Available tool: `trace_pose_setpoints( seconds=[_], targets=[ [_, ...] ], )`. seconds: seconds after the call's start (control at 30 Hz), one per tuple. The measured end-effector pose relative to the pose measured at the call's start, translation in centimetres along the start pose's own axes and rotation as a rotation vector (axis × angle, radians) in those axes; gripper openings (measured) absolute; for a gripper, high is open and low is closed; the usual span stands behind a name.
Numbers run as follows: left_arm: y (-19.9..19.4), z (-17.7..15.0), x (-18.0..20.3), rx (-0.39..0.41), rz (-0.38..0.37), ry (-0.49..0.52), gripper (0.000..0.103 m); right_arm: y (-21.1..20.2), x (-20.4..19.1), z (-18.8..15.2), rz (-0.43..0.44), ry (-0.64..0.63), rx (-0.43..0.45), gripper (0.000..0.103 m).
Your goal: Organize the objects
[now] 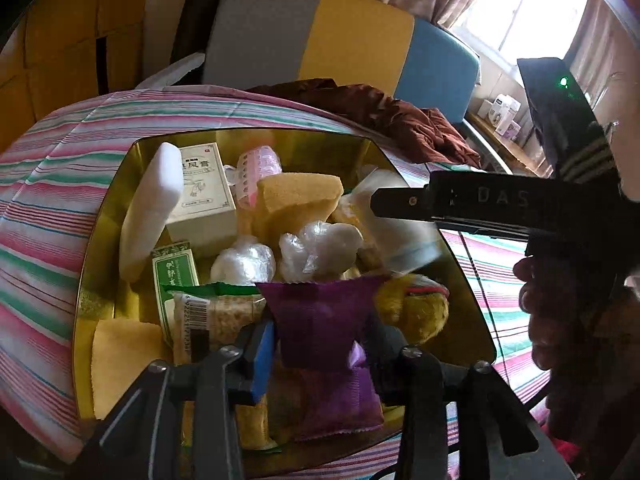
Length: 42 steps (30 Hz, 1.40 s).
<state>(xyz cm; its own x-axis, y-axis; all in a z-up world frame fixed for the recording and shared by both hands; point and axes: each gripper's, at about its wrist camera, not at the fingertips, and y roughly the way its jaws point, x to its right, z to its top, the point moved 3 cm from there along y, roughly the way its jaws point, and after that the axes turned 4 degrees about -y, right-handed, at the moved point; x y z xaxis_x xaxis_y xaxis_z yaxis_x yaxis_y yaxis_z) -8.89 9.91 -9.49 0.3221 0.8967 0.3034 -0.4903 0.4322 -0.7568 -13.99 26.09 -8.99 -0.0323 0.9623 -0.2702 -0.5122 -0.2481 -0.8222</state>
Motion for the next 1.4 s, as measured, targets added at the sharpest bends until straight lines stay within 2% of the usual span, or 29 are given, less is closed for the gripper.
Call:
trace_pose_setpoints(
  seconds=[0.07,0.27,0.47,0.83,1.0,1.23,1.3,1.4],
  targets=[
    [0.1,0.0,-0.1,0.003,0.001,0.000,0.051,-0.2,0.1,-0.3,0.009,0.004,0.002,0.061],
    [-0.1,-0.3,-0.3,0.004,0.003,-0.006,0.052,-0.7,0.2,-1.1,0.005,0.012,0.003,0.061],
    [-0.7,-0.3,-0.6,0.015,0.016,-0.021,0.059,-0.9,0.1,-2.1,-0.014,0.002,-0.010,0.061],
    [-4.2,0.1,-0.5,0.117,0.092,0.010,0.071,-2.8,-0.6,-4.3,-0.097,-0.057,0.025,0.064],
    [-5.6,0.2,-0.4,0.164,0.114,0.017,0.082,-3.9,-0.7,-5.9,-0.118,-0.071,0.034,0.065],
    [-6.6,-0.1,0.0,0.180,0.141,0.020,0.093,-5.5,-0.9,-7.7,-0.142,-0.060,0.055,0.065],
    [-6.8,-0.4,0.2,0.181,0.146,0.021,0.099,-6.0,-1.2,-8.3,-0.162,-0.065,0.068,0.065],
    [-7.2,-0.7,0.5,0.196,0.172,0.023,0.103,-6.7,-1.4,-9.3,-0.215,-0.066,0.093,0.066]
  ],
)
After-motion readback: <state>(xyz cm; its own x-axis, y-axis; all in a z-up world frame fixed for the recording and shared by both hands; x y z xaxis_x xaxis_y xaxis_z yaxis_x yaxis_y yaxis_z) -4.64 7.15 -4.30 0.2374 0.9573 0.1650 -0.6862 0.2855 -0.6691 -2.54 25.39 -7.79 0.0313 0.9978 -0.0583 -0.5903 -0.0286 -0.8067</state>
